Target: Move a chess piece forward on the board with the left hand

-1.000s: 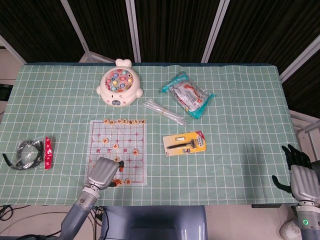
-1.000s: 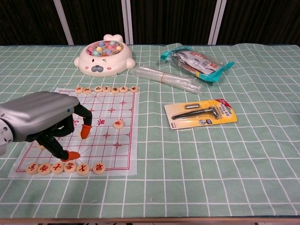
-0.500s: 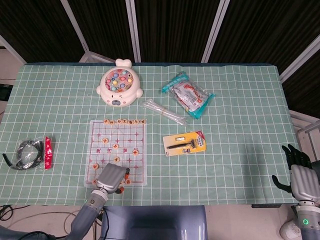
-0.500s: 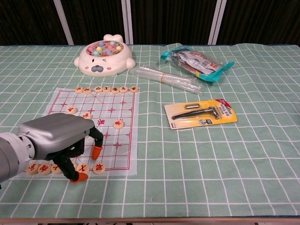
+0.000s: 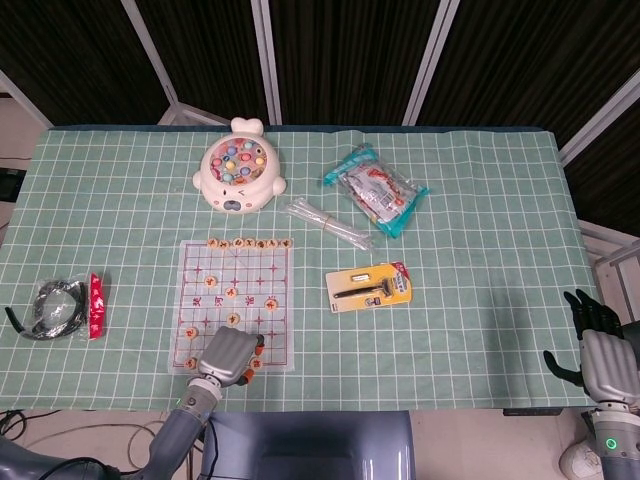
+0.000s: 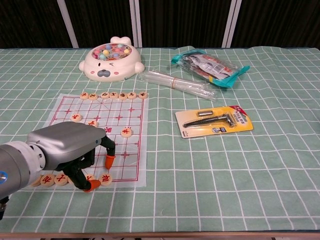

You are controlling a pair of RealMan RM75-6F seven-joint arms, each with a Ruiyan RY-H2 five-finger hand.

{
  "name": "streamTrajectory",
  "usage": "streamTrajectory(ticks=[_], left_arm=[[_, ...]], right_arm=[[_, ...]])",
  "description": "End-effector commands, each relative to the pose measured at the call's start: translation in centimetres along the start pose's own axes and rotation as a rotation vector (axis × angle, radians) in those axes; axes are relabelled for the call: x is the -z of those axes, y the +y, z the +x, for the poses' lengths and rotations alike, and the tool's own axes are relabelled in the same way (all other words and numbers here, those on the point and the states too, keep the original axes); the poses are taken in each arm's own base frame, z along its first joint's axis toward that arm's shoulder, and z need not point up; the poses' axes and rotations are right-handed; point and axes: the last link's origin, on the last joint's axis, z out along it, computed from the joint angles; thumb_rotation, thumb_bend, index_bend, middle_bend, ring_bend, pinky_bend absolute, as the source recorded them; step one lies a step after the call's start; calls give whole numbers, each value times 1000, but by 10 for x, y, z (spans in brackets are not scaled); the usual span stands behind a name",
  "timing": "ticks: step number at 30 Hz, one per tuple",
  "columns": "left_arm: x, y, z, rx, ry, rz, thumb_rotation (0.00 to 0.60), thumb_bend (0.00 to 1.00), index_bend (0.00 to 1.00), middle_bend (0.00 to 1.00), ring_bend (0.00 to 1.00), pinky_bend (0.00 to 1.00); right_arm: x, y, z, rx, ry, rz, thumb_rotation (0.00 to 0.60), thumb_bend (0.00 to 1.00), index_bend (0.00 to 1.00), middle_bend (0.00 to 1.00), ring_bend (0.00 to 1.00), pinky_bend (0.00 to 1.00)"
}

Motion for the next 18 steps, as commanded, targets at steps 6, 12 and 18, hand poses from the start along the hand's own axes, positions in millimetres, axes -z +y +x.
streamTrajectory(ticks=[6,12,18], left_arm=[[-3,1,-2,1,-4,2,600,256,453,1000,1000,1000],[-5,2,-3,-1,-2,6,600,234,452,1000,1000,1000],[-6,3,-5,0,-3,5,600,229,450,1000,1000,1000]], right_arm=[[0,0,0,-8,-2,-5,600,366,0,0,0,0],[0,0,0,-9,-3,-7,600,366,0,0,0,0],[1,-1,0,-11,-3,-8,600,365,0,0,0,0]])
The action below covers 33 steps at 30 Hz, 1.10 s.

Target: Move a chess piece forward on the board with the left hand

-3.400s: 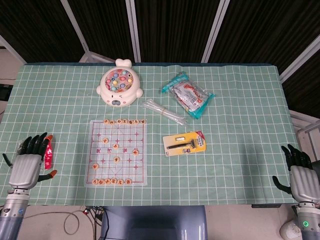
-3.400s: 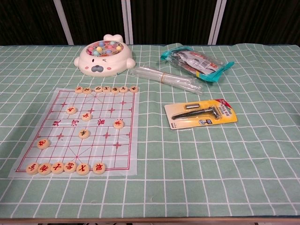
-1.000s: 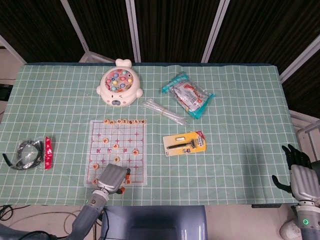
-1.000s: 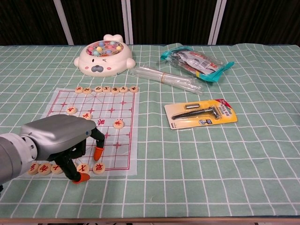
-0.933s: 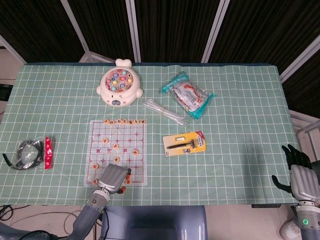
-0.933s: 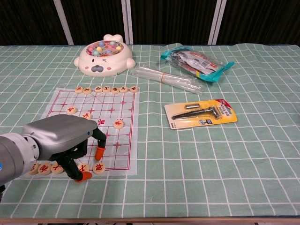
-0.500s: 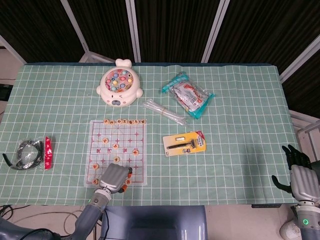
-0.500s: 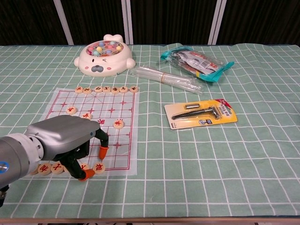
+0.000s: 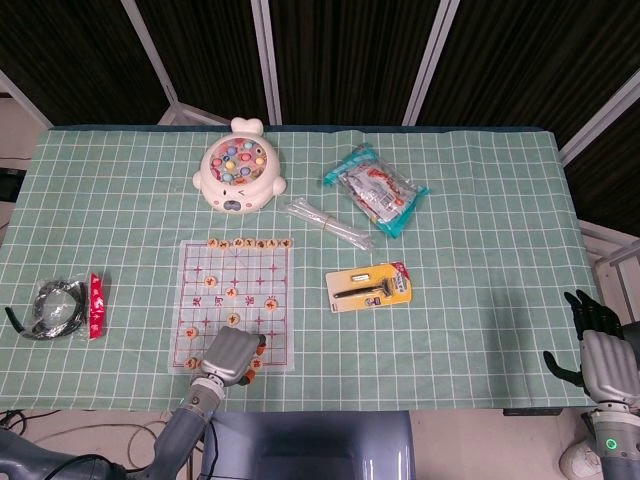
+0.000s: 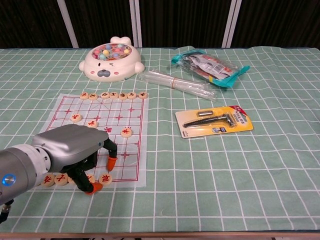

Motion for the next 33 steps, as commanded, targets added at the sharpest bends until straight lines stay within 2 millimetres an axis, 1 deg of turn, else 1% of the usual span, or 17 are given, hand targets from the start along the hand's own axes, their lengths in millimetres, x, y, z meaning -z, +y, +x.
streamTrajectory(ticks=[1,9,15,20,29,33], left_arm=[[0,0,-1,2,0,0,600,229,450,1000,1000,1000],[-2,0,-2,3,3,2,600,229,457,1000,1000,1000],[-3,2,-4,7,3,1,600,230,490,1000,1000,1000],[-3,3,-4,13,7,-1,600,276,527,1000,1000,1000],[-2,1,-3,18,18,0,600,278,541,1000,1000,1000],[-3,1,1,32,31,-1,600,278,542,1000,1000,1000]], right_arm=[[0,0,0,-1,0,-1,600,366,0,0,0,0],[0,0,0,-5,-2,-2,600,366,0,0,0,0],[0,0,0,-8,-3,-2,600,366,0,0,0,0],[1,-1,0,-8,-3,-2,600,366,0,0,0,0],[1,-1,0,-12,-2,-3,600,366,0,0,0,0],[1,-1,0,-13,-2,-3,600,366,0,0,0,0]])
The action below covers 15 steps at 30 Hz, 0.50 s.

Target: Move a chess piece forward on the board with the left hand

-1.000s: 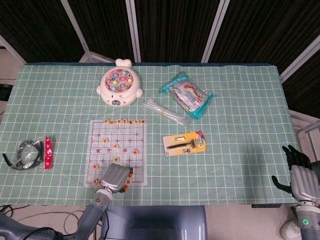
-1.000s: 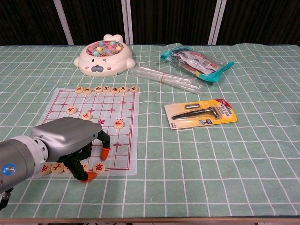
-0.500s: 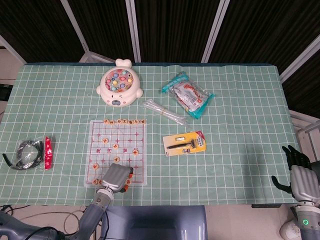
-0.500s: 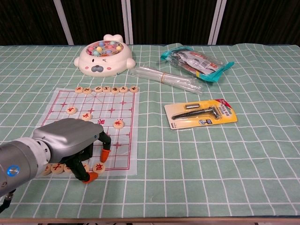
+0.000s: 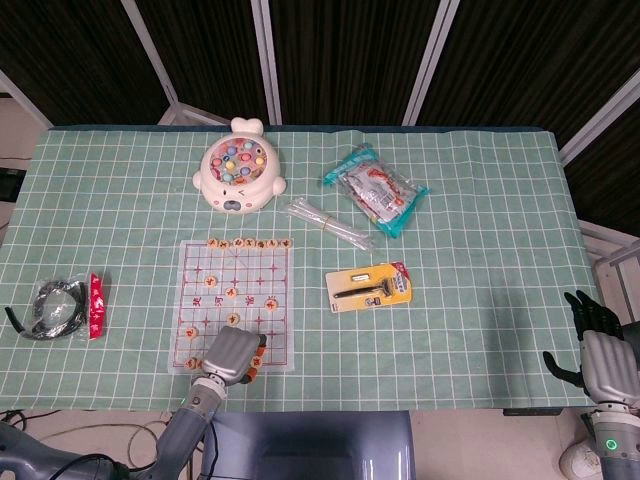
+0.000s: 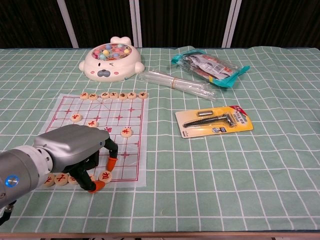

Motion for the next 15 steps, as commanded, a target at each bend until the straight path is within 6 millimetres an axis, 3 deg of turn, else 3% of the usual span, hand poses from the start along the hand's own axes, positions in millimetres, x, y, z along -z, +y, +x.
streamTrajectory(ticks=[1,15], left_arm=[[0,1,4,12,14,-2,600,278,542,1000,1000,1000],[-2,-16,21,-6,62,33,600,278,542,1000,1000,1000]], right_arm=[[0,0,0,-1,0,0,600,366,0,0,0,0],[-1,1,1,-6,-1,-4,600,366,0,0,0,0]])
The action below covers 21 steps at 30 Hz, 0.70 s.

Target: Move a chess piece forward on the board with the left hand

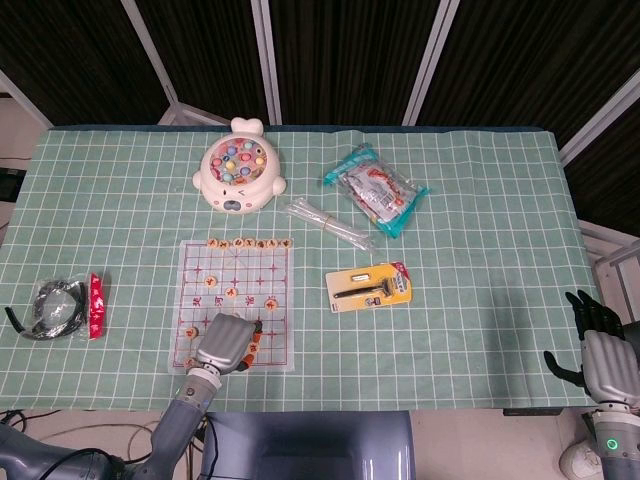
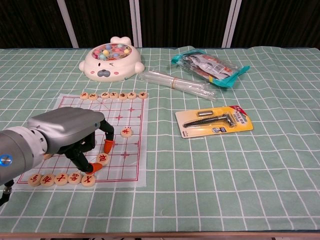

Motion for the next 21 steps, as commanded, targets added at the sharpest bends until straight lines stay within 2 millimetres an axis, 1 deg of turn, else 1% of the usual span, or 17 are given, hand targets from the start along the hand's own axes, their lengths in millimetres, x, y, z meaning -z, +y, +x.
streamTrajectory(ticks=[1,10,18,21], left_arm=[[0,-6,1,-6,3,12,600,278,542,1000,1000,1000],[-1,-26,1,-19,-4,56,600,278,542,1000,1000,1000],[1,-33,-1,-19,-9,72,600,278,542,1000,1000,1000],[1,-39,-2,-19,-9,92,600,278,542,1000,1000,1000]], right_arm=[[0,0,0,-1,1,0,600,367,0,0,0,0],[0,0,0,-5,-3,-2,600,366,0,0,0,0],[0,0,0,-9,-7,-3,600,366,0,0,0,0],[0,0,-1,-12,-11,-3,600,366,0,0,0,0]])
